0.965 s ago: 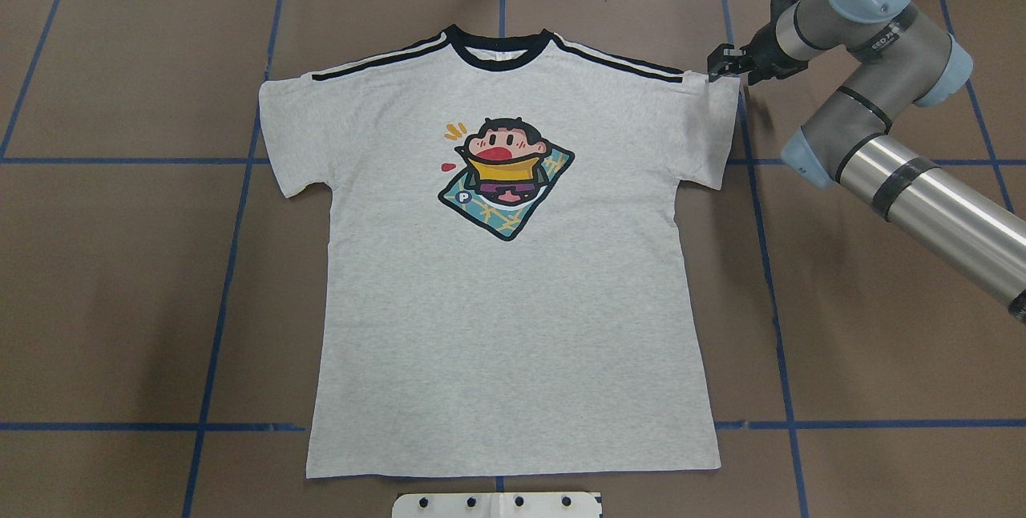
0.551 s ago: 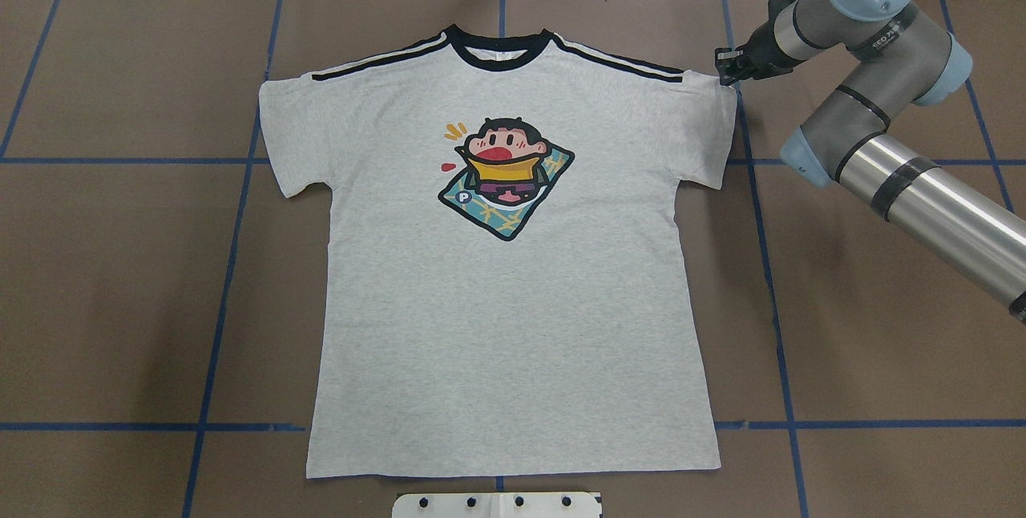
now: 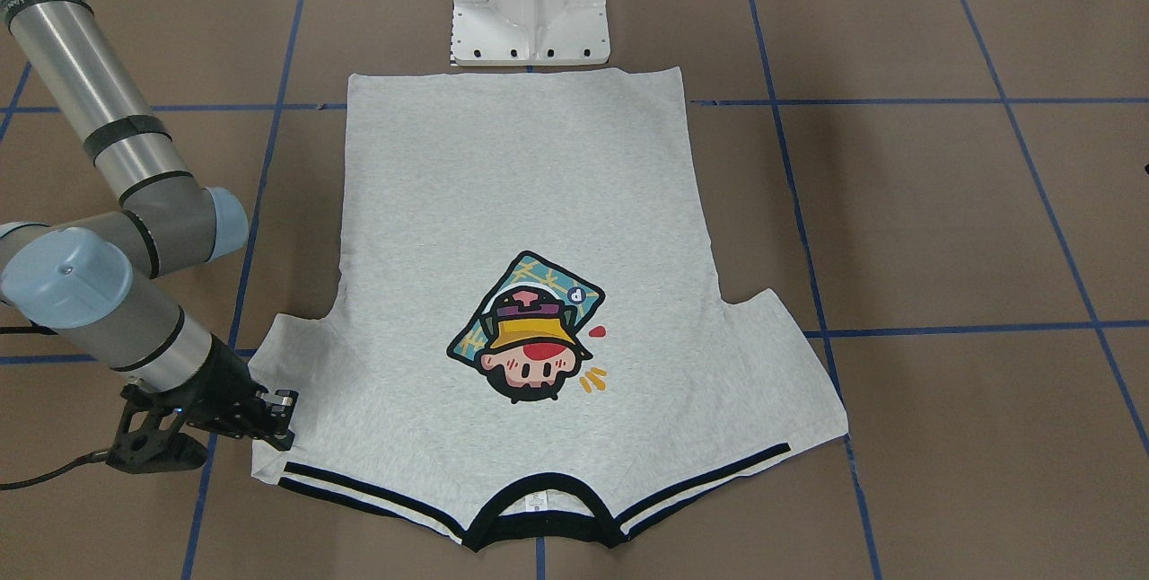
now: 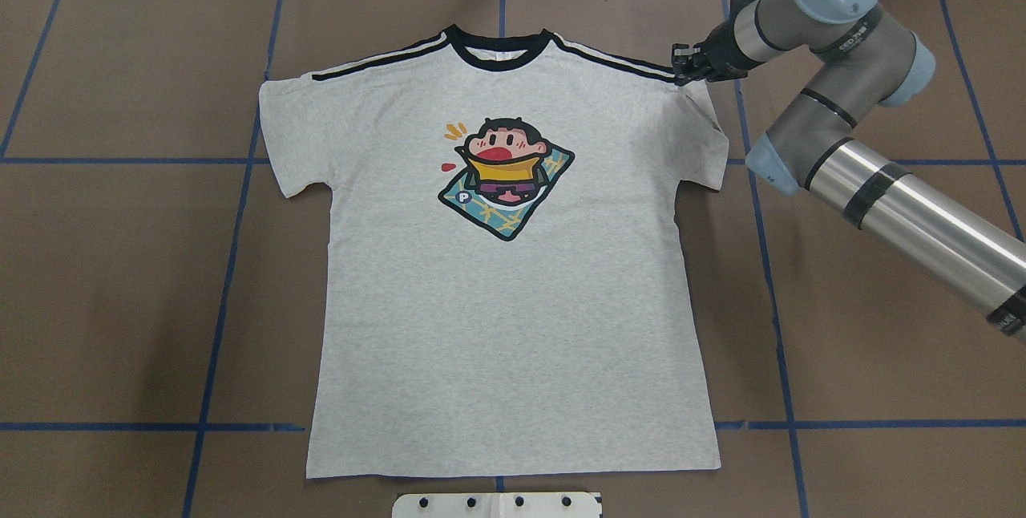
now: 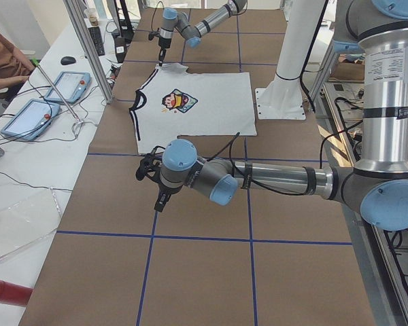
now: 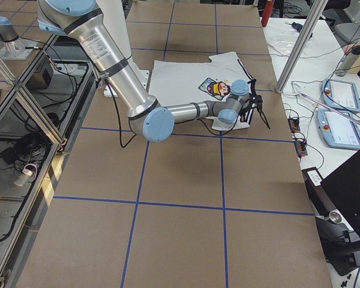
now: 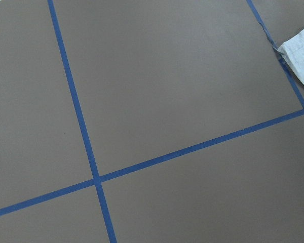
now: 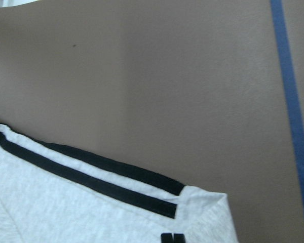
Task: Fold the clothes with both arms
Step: 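Fold that sleeve inward toward the collar with the right gripper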
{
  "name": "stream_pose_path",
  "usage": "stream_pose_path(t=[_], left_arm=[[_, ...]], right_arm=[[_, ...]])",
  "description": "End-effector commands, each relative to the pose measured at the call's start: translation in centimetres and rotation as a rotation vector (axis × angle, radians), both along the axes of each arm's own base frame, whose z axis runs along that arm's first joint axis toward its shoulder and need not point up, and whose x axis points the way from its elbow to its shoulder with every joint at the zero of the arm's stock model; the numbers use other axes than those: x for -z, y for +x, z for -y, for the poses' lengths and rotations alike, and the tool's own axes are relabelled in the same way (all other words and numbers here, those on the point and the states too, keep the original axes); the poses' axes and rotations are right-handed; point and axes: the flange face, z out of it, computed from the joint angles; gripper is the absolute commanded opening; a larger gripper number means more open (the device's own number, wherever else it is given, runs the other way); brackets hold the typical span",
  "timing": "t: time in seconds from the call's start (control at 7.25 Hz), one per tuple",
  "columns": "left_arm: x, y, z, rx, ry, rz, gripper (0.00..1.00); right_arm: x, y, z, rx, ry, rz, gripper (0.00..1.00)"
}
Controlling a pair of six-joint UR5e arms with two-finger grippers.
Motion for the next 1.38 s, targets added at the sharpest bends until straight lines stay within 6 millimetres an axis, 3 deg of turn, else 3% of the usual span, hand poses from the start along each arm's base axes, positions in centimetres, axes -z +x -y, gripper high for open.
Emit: stream_pose_path(t=[0.0,0.28,1.24], left_arm=[[0.2,0.1,0.0,-0.005,0.001,-0.009,0.99],[0.4,0.1,-0.1,-0.012,0.003,-0.024,0.99],[0.7,0.1,-0.7,-0.011,0.005,-0.025,0.99]], right_arm=[[8.1,-7.2,-0.4,-0.048,-0.063,0.056,0.0],[7.5,-9.6,1.3,-0.09,-0.083,-0.002,0.0],[6.6,-8.8,2.6,-0.154,-0.074,-0.038,0.0]])
